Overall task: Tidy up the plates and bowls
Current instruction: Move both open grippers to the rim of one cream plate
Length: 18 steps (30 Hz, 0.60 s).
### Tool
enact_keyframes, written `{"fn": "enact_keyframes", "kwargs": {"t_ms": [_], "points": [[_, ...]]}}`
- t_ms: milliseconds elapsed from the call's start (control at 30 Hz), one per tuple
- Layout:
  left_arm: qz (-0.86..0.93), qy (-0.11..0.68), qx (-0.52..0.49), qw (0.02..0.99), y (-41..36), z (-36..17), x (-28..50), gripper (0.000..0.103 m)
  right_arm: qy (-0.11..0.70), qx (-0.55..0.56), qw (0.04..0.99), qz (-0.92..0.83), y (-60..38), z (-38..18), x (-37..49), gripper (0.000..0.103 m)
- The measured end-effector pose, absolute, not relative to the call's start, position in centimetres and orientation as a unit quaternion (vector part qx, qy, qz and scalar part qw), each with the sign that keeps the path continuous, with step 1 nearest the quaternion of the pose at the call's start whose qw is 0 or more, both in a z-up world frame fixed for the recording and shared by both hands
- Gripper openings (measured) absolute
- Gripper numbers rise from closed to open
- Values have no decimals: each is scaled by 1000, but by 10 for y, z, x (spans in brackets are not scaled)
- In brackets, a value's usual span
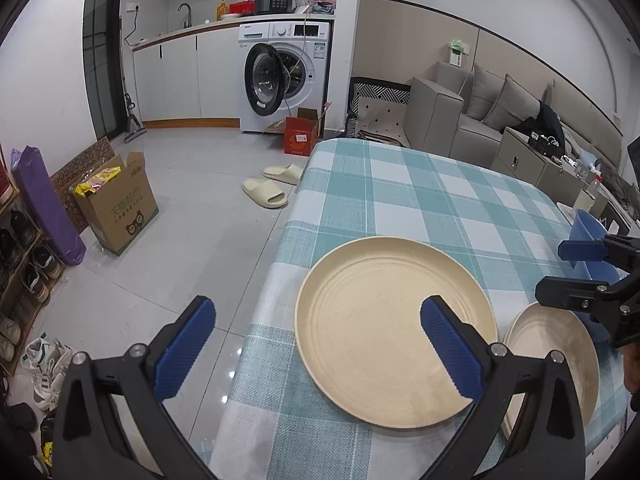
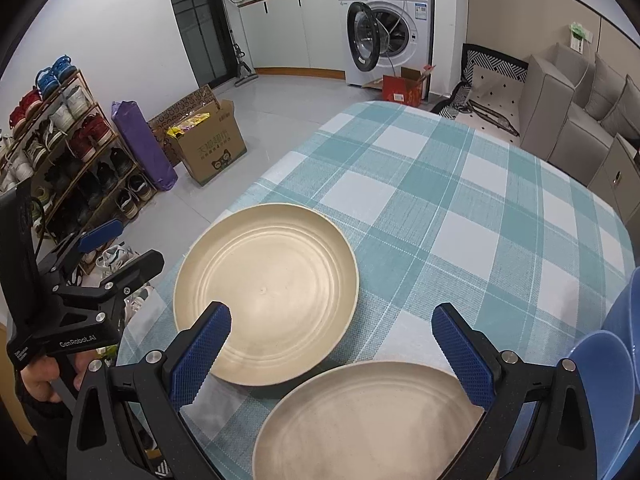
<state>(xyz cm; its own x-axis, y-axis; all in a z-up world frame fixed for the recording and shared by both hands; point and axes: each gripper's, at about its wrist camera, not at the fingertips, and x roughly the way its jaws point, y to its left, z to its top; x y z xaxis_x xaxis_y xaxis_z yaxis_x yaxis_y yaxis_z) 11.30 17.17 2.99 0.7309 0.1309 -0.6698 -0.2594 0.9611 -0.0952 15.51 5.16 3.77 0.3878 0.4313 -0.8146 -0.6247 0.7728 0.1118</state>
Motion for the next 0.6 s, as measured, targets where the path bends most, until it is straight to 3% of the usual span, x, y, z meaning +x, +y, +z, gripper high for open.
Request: {"fn": "enact_keyframes", "kwargs": {"t_ms": [600], "points": [[105,391,-107,908,176,-1,126,103,500,-156,796,304,84,-18,174,102]]}}
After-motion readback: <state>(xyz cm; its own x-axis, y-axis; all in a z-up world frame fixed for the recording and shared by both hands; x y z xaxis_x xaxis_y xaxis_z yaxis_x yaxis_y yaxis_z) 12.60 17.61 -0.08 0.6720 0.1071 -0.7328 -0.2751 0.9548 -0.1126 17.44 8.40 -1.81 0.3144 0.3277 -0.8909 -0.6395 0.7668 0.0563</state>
